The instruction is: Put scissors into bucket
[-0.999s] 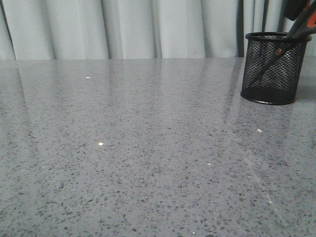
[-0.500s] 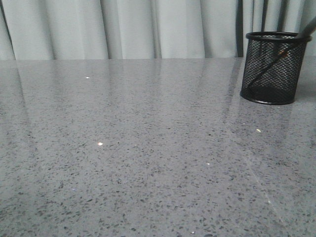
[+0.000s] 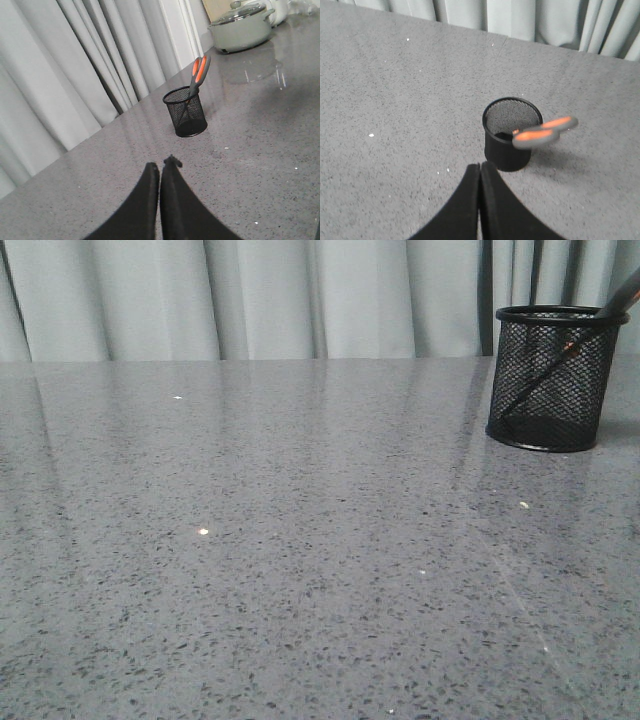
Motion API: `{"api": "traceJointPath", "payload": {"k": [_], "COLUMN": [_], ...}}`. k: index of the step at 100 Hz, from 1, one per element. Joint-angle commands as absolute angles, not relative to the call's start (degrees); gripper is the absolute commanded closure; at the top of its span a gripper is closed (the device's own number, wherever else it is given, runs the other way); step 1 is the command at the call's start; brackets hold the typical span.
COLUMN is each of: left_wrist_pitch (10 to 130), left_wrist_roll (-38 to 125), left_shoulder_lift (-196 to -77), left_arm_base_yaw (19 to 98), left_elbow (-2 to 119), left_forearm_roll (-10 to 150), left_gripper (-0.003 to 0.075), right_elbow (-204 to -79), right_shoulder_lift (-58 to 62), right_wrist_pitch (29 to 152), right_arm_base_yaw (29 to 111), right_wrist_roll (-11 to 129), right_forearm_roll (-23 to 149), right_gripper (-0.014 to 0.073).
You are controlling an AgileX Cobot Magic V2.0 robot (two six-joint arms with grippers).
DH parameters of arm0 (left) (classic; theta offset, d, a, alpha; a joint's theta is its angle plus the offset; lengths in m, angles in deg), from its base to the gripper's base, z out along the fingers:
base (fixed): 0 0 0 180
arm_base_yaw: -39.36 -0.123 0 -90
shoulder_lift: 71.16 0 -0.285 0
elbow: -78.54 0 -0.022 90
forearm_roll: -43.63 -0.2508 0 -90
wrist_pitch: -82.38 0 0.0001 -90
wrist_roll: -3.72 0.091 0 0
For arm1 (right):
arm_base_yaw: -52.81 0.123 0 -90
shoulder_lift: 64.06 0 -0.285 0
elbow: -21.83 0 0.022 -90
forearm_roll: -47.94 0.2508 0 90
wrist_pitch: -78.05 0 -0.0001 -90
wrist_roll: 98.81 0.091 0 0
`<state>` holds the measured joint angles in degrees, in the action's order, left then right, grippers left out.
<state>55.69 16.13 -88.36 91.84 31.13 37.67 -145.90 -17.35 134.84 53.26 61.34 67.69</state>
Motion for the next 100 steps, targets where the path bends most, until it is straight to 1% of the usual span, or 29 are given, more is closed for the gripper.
{"api": "traceJointPath", "payload": {"k": [1,9,19,33,100], "left_wrist_pitch": [64.4,67.6,71.8,75.8,76.5], "left_wrist_roll": [12.7,12.1,12.1,12.1,12.1], "left_shoulder_lift": [-89.0,-89.0,-89.0,-89.0,-89.0], "left_arm_base_yaw": [92.2,92.2,92.2,92.2,92.2], "left_elbow": [29.5,26.5,23.9,22.1,22.0], "left_forearm_roll": [37.2,37.2,37.2,37.2,37.9], "left_gripper": [0.0740,0.0740,0.0740,0.0740,0.0740], "right_elbow": [-137.3,-127.3,-118.5,-112.4,-112.0], "right_shoulder_lift": [-27.9,-38.1,-49.9,-58.1,-57.7], "right_wrist_pitch": [125.9,120.9,117.4,115.4,115.3], "right_arm_base_yaw": [53.0,53.0,53.0,53.0,53.0], "right_wrist_roll": [59.1,57.1,56.8,56.8,56.8], "right_forearm_roll": [68.8,68.7,68.0,67.8,68.2], "right_gripper": [0.0655,0.0656,0.0656,0.0656,0.0657]}}
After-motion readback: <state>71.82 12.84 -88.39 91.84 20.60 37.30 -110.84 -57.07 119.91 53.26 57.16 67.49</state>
